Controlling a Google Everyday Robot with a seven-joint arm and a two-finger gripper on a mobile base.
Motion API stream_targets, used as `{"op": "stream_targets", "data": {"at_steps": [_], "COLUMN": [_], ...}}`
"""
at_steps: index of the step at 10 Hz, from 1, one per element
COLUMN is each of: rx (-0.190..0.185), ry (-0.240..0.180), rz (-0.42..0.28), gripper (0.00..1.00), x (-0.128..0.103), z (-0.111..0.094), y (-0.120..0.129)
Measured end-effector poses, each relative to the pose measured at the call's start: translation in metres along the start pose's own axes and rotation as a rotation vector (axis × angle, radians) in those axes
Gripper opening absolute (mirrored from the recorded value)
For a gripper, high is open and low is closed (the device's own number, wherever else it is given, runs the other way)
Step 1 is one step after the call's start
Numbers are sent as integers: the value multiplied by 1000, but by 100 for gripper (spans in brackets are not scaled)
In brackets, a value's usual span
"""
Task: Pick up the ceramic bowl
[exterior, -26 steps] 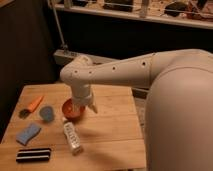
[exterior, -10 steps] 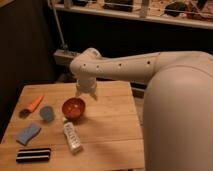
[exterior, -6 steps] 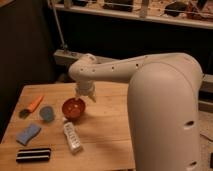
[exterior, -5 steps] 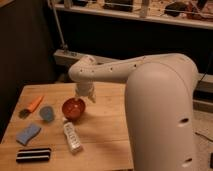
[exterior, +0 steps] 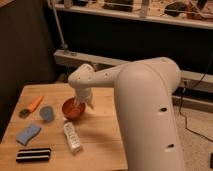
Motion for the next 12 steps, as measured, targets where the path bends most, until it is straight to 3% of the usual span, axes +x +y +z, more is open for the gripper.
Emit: {"op": "stream_targets", "data": {"at_steps": [2, 4, 6, 8, 9, 12], "rx": [12, 26, 25, 1, -13, -19], "ry": [21, 37, 43, 42, 39, -2], "rz": [-12, -24, -22, -21, -21, -30], "gripper": [56, 34, 14, 0, 0, 0], "x": [5, 10, 10, 11, 12, 14], "z": [17, 34, 39, 29, 21, -31], "y": [3, 6, 9, 19, 22, 3]}}
